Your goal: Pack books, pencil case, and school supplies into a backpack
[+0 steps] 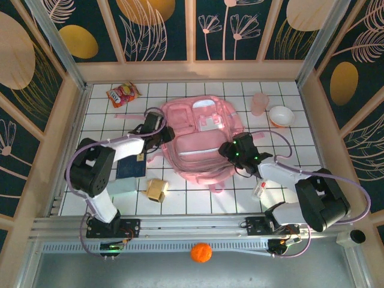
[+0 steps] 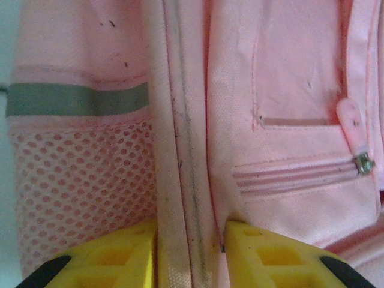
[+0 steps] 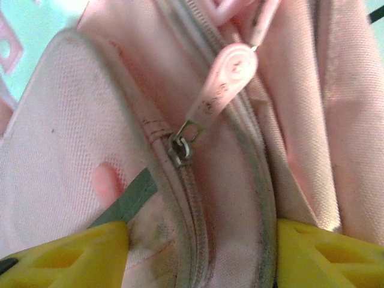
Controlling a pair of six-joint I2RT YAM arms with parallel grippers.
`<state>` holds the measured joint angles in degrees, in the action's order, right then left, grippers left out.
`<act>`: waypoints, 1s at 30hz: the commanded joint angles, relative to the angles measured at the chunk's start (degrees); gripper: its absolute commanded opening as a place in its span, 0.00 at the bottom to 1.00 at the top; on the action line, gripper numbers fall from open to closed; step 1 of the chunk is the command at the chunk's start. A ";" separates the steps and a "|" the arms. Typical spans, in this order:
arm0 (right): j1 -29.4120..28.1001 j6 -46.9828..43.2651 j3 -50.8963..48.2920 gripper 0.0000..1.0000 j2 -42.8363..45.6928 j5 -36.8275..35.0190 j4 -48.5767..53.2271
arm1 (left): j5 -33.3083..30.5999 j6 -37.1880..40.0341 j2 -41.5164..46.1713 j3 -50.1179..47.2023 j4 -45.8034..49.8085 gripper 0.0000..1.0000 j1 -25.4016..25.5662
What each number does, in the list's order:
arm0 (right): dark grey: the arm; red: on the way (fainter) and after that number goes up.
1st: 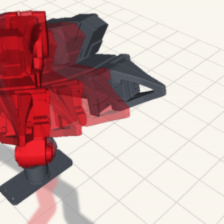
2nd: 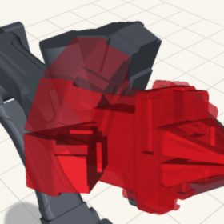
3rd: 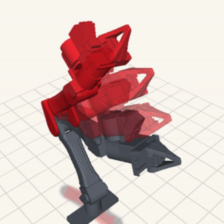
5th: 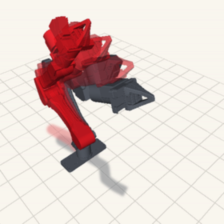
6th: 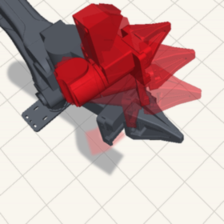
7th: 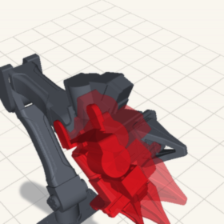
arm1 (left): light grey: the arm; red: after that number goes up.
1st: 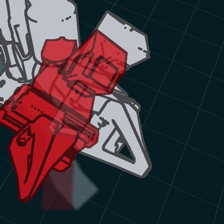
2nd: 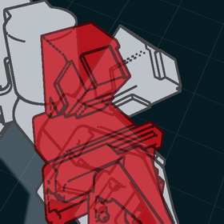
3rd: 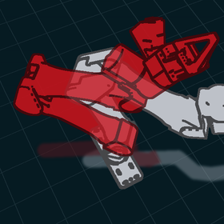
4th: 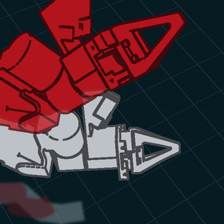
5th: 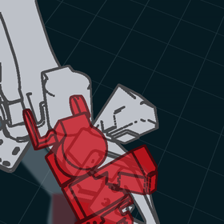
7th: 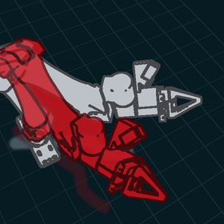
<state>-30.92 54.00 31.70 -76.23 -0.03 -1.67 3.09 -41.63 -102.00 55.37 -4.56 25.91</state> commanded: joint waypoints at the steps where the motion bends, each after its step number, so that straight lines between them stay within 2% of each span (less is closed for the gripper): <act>1: -2.87 5.13 -0.50 0.63 -0.06 0.34 -7.07 | 1.75 2.06 -3.36 4.55 -1.42 0.34 0.46; 4: -3.98 6.42 -0.13 0.63 -2.04 1.43 -10.82 | 1.90 3.19 -4.69 6.93 -0.54 0.35 -0.07; 7: -5.78 5.43 1.96 0.62 -1.94 -0.64 -7.83 | 1.05 5.72 -3.10 8.08 1.59 0.35 -0.12; 10: -5.76 3.58 3.55 0.64 1.78 -2.72 -2.95 | 0.69 9.13 2.42 7.47 3.05 0.35 -0.01; 13: -5.84 2.32 3.76 0.65 8.12 -3.15 2.50 | 0.08 15.94 9.79 7.79 6.03 0.40 0.42; 15: -5.76 2.28 3.39 0.68 13.33 -4.56 7.41 | -1.15 23.64 14.33 8.20 8.30 0.46 1.66; 17: -4.72 0.58 2.55 0.70 17.88 -4.40 9.80 | -1.42 31.55 17.43 8.30 10.17 0.48 3.45; 21: 1.78 -6.18 1.51 0.71 23.77 1.07 11.55 | -0.06 49.28 22.13 4.70 9.74 0.50 9.36; 25: 8.66 -12.04 0.17 0.72 27.37 8.07 9.46 | 5.29 64.50 22.57 0.73 7.79 0.57 15.10; 30: 12.42 -15.74 -0.28 0.73 28.07 12.21 8.66 | 15.60 79.30 20.00 -3.50 4.00 0.64 16.59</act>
<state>-19.53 43.03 32.27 -48.64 7.79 6.94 10.83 22.72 -80.58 53.60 1.52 42.57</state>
